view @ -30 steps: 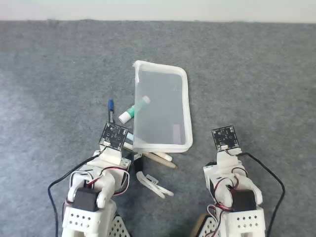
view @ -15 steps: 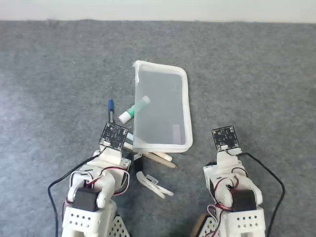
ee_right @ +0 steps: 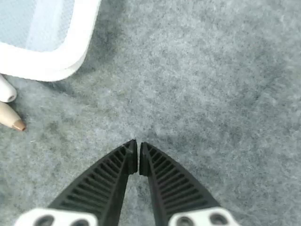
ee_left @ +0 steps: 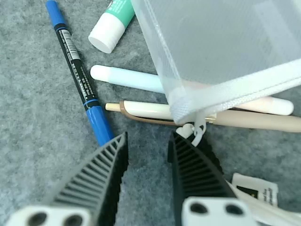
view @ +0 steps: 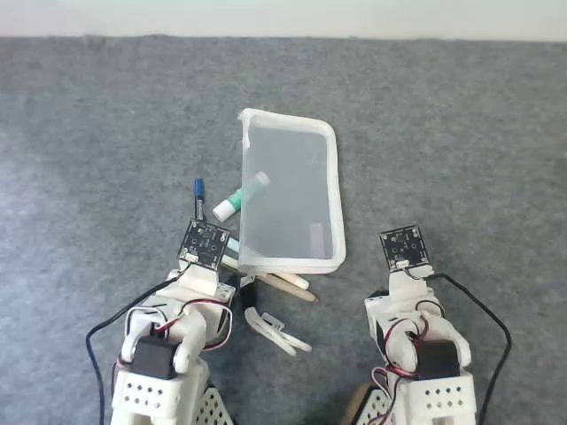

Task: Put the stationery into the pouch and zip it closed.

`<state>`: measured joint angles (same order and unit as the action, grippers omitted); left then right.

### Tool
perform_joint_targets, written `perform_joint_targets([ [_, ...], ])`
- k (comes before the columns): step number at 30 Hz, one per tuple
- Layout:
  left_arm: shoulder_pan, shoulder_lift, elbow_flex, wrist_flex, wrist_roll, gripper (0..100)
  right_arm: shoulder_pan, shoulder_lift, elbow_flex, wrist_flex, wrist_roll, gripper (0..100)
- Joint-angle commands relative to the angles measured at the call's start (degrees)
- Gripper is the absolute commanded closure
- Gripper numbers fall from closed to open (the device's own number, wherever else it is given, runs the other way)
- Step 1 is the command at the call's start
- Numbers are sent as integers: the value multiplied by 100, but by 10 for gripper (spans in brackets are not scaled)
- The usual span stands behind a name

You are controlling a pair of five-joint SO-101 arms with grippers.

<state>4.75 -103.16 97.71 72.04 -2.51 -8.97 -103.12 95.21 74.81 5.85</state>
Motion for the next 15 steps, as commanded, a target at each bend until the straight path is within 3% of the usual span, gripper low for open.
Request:
perform_joint_targets([
  [1, -35, -105, -119, 18, -26, 867, 40, -84, 123, 31, -18, 991],
  [15, -44, -105, -119, 18, -35, 866, -22, -84, 123, 31, -44, 991],
])
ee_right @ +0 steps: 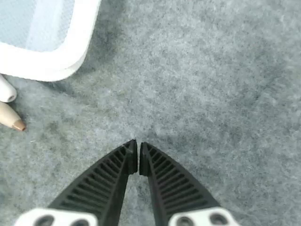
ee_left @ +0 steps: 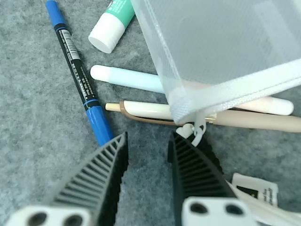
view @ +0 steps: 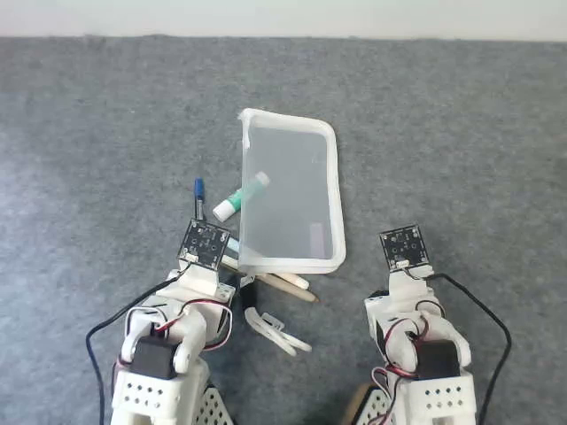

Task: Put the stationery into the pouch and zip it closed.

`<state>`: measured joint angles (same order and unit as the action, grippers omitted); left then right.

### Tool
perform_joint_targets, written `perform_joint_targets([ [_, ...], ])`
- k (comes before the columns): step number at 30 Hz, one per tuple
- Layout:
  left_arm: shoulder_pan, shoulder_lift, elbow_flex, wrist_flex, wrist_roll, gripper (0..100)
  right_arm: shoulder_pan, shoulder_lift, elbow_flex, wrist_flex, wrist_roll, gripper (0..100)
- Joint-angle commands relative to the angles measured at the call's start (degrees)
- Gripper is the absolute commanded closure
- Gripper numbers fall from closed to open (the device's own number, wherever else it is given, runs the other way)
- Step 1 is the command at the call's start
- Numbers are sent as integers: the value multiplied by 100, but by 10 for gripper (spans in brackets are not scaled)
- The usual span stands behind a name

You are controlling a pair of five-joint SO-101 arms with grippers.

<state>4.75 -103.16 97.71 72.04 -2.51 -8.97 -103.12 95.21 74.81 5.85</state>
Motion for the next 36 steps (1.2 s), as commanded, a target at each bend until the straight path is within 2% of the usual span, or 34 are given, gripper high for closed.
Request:
perform_joint_targets([
  [1, -44, -105, -119, 18, -35, 866, -75, -84, 123, 31, -44, 991],
  [4, -53, -105, -119, 18, -44, 866, -189, -92, 105, 22, -9, 990],
  [7, -149, -114, -119, -18, -18, 866, 57, -92, -167, 66, 0, 989],
  [12, -712, -114, -119, -255, -44, 866, 664, -92, -659, 13, -9, 989],
  [22, -1934, -114, -119, -378, -53, 866, 646, -92, -2066, 4, -18, 990],
  [28, -2277, -114, -119, -413, -18, 866, -163, -84, -2664, 13, 44, 989],
  [32, -2277, -114, -119, -413, -9, 866, -1138, -84, -2708, 13, 985, 989],
  [36, -2295, -114, -119, -413, -18, 864, -1727, -75, -2725, -92, 1196, 989],
])
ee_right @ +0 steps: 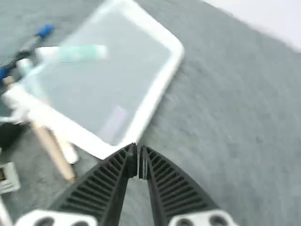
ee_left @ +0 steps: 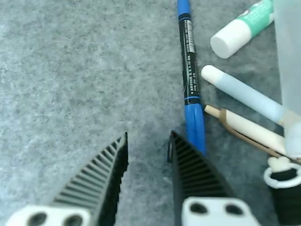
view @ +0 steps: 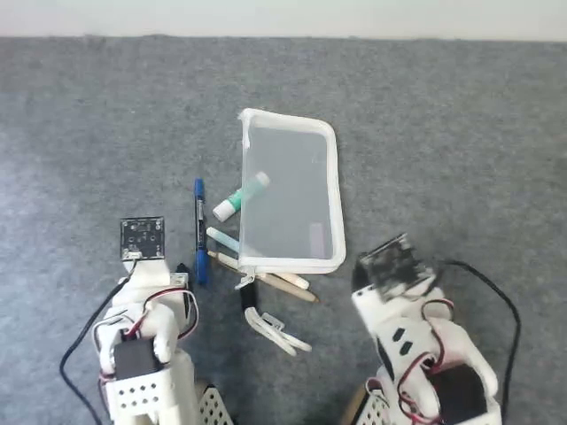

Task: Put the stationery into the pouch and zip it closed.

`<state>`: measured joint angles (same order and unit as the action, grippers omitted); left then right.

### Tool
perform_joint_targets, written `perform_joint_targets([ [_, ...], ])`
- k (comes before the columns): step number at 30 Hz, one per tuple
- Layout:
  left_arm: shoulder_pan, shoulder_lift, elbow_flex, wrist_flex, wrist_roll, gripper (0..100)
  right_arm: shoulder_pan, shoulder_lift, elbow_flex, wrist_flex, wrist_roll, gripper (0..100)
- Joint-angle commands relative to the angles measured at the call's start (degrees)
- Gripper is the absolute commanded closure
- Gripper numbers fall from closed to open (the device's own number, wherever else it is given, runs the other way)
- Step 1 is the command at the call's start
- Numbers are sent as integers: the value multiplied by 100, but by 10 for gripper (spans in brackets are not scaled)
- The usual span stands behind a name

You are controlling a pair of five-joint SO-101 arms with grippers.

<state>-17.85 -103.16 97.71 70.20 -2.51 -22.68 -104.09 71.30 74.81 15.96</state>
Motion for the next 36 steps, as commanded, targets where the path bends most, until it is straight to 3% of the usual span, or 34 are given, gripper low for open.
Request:
perform_joint_targets([
  [1, -35, -114, -119, -229, -18, 863, -426, 22, -334, -171, 185, 989],
  [6, -35, -114, -119, -229, -18, 863, -514, 198, -598, -514, 193, 989],
  [19, -44, -114, -119, -343, -26, 863, -1947, 2932, -2110, -330, -308, 988],
  [26, -527, -114, -119, -589, -26, 863, -2941, 3116, -2084, -497, -826, 983],
  [30, -642, -114, -119, -642, -18, 863, -3600, 3125, -1873, -558, -1134, 893],
  [36, -651, -114, -119, -642, -18, 863, -3952, 3125, -1688, -567, -1257, 867],
])
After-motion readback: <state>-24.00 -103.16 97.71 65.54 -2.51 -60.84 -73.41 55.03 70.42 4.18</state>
